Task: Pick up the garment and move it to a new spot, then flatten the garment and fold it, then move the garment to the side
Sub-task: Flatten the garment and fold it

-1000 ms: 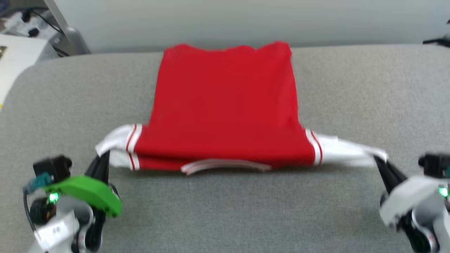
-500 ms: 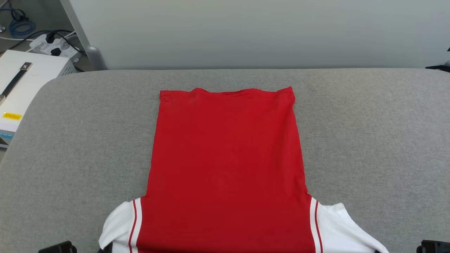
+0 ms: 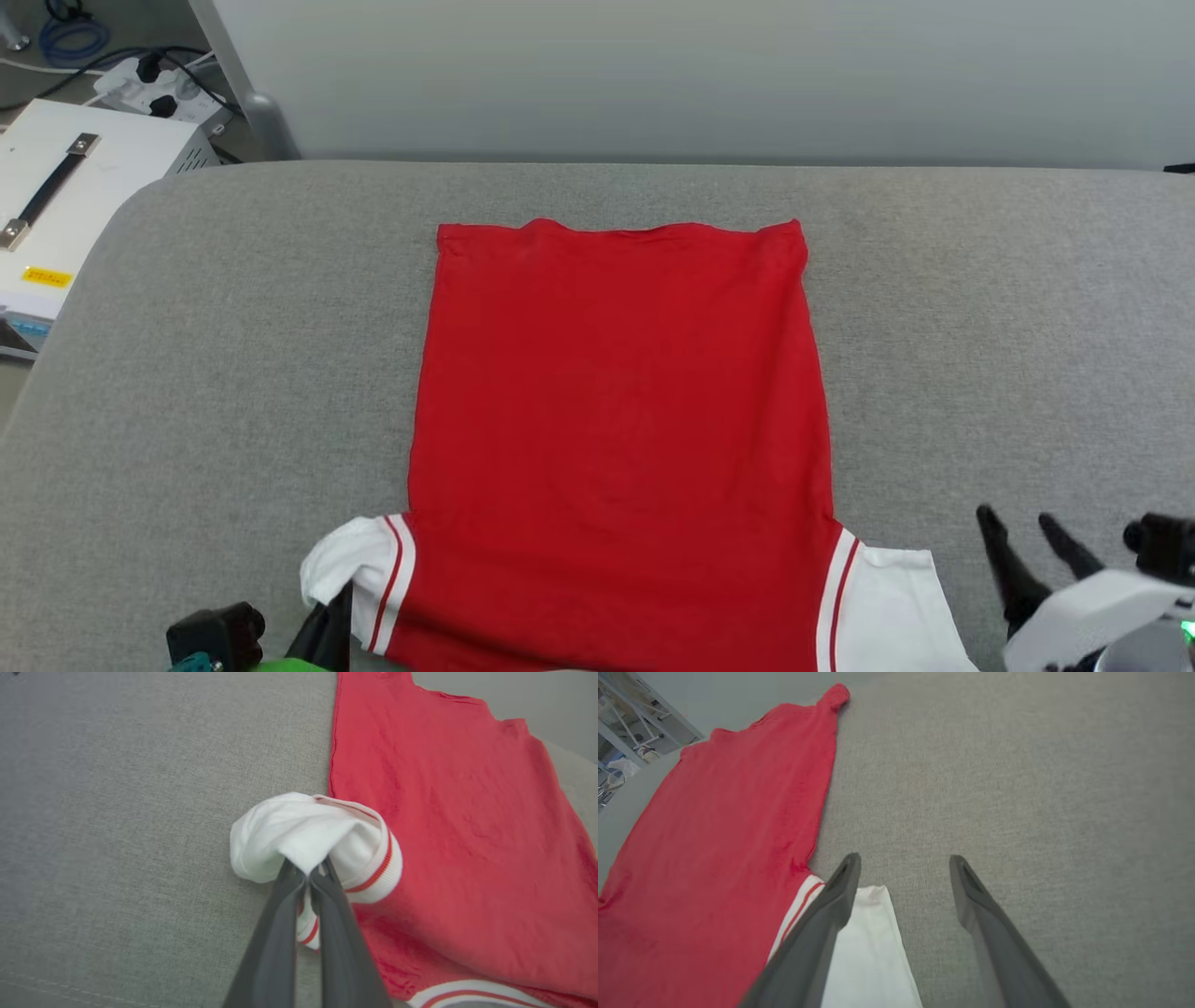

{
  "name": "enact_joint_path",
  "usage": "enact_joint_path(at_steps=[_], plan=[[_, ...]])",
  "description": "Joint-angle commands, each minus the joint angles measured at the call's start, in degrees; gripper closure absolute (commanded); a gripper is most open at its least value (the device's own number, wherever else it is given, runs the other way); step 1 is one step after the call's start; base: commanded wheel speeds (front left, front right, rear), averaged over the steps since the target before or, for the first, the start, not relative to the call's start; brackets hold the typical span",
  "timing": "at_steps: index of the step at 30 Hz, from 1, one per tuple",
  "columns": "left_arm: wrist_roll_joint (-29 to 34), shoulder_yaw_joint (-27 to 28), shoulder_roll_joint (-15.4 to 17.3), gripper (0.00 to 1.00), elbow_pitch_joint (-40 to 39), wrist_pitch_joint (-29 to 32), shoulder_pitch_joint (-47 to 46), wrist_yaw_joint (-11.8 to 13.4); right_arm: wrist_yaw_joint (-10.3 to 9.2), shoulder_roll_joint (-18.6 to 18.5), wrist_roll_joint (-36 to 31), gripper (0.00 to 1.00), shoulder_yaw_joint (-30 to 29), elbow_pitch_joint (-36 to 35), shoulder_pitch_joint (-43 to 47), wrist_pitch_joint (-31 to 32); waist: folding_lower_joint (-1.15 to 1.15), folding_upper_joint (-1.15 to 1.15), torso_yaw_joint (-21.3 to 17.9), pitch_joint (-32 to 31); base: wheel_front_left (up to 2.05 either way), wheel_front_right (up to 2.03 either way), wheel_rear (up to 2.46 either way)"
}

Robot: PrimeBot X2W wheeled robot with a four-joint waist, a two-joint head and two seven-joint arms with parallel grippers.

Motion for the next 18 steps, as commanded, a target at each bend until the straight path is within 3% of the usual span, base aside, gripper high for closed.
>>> enact_joint_path(at_steps=[1, 8, 18], plan=[[1.35, -0.10, -0.47, 1.00, -0.31, -0.86, -1.80, -0.41, -0.04, -0.81, -0.56, 0.00, -0.62, 0.44, -3.74, -1.16, 0.01, 0.00, 1.06, 1.10, 0.00, 0.00, 0.00], [4.81, -2.25, -2.14, 1.00, -2.11, -2.22, -8.80, -1.55, -0.04, -4.22, 0.45, 0.00, -0.57, 11.36, -23.57, 0.14, 0.01, 0.00, 5.36, 6.84, 0.00, 0.00, 0.00], [8.14, -6.72, -7.54, 1.00, -1.75, -4.18, -18.17, -4.79, -0.04, -11.61, 1.24, 0.00, 3.97, 34.61, -50.71, 13.94, 0.01, 0.00, 13.48, 15.23, 0.00, 0.00, 0.00]])
